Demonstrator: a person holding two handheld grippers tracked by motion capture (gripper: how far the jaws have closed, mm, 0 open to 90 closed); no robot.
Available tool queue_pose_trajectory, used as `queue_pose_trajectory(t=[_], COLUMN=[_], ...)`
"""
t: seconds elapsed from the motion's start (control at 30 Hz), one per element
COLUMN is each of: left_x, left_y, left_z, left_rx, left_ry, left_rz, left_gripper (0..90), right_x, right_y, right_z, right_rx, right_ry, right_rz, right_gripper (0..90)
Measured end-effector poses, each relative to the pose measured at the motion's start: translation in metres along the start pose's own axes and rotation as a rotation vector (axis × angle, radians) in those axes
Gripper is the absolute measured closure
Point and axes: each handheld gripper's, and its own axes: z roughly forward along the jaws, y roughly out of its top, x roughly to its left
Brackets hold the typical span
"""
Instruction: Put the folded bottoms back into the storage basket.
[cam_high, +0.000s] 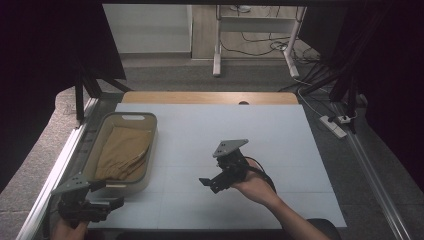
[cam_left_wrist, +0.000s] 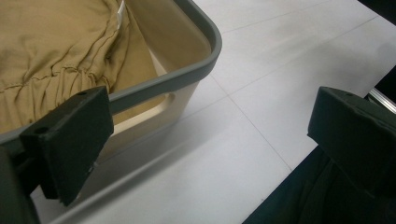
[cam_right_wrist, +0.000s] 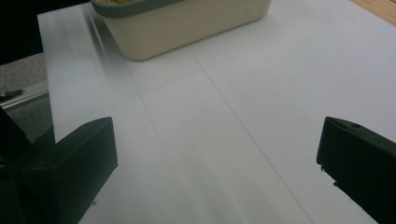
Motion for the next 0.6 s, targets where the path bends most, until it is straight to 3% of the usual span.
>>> queue_pose_trajectory(t=[0.6], left_x=[0.000], left_y=[0.000], left_z=[0.000], left_rx=[-0.007], left_ry=[-0.006], left_rz=[-0.001], left_gripper=[1.4], right_x=[-0.005], right_y=[-0.052], right_z=[-0.054], right_rx=[-0.014], right_ry=[-0.110], right_rz=[0.088], right_gripper=[0.0])
